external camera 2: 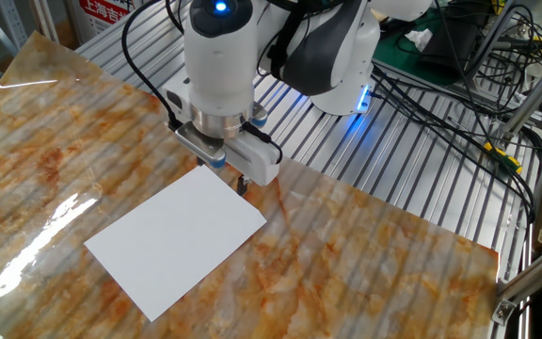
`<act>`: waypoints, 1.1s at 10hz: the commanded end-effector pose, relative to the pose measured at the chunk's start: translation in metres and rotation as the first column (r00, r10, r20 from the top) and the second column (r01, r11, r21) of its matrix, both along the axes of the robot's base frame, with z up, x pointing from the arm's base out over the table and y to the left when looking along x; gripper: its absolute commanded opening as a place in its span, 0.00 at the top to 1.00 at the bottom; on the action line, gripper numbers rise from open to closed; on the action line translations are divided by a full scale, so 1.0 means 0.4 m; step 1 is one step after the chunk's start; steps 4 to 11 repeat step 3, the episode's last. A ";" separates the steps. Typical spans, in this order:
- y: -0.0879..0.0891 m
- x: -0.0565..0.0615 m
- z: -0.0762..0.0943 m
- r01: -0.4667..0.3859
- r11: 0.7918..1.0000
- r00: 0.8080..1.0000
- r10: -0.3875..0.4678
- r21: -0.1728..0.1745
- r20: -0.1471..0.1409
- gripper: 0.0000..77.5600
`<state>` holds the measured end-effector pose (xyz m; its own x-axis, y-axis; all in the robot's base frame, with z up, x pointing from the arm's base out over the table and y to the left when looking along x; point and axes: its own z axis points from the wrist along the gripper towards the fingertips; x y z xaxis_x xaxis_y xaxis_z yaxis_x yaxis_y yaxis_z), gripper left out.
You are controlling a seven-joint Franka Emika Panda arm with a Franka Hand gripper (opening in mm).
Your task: Flip over and spread out the paper that is laid flat on the table
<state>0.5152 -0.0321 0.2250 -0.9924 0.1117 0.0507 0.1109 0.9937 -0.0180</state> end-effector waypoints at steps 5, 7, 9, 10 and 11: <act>0.000 0.003 0.002 -0.012 1.000 1.000 0.012 -0.001 0.014 0.00; 0.000 0.003 0.002 -0.012 1.000 1.000 0.012 -0.001 0.014 0.00; 0.000 0.003 0.002 -0.012 1.000 1.000 0.012 -0.001 0.014 0.00; 0.000 0.003 0.002 -0.012 1.000 1.000 0.012 -0.001 0.014 0.00; 0.000 0.003 0.002 -0.012 1.000 1.000 0.012 -0.001 0.014 0.00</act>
